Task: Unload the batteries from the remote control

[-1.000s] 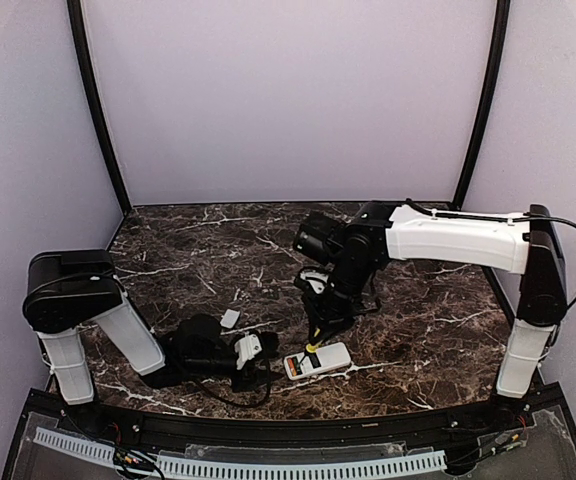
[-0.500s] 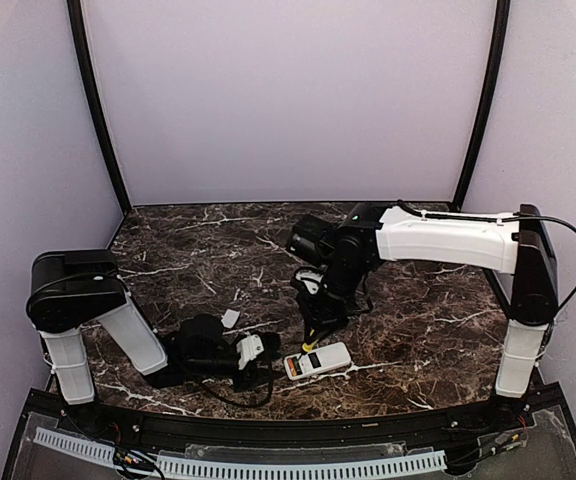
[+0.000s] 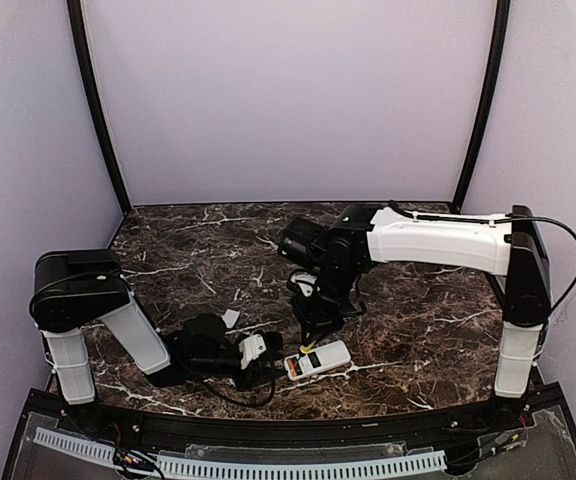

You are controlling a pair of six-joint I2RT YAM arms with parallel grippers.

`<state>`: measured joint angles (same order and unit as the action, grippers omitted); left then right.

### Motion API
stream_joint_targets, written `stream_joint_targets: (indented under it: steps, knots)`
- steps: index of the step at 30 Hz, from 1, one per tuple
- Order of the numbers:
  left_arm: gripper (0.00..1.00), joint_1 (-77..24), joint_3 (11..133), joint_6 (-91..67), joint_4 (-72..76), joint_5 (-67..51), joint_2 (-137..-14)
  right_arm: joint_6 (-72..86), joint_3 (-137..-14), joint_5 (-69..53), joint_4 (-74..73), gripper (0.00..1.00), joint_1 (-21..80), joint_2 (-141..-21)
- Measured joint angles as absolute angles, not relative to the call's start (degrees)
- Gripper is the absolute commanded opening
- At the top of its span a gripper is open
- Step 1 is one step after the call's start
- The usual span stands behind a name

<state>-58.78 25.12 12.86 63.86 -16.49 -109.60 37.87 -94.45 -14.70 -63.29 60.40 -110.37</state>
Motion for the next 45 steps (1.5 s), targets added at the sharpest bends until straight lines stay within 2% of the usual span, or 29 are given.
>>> stream_joint_targets:
  steps: [15,23,34,45]
  knots:
    - [0.32,-58.78,25.12,12.88,64.53,-17.15,-110.15,38.35,-109.14,-7.42,-75.0,0.0,65.12,-119.04]
    - [0.31,-58.78,25.12,12.84,64.77,-17.34,-110.34,38.74,-113.08,-5.1,-77.84,0.0,67.0,-121.56]
    - [0.31,-58.78,25.12,12.82,64.93,-17.58,-110.48,38.46,-110.89,-4.71,-76.12,0.0,67.85,-121.1]
    - [0.3,-58.78,25.12,12.78,65.06,-17.69,-110.56,36.67,-96.68,-7.75,-64.82,0.0,65.93,-112.16]
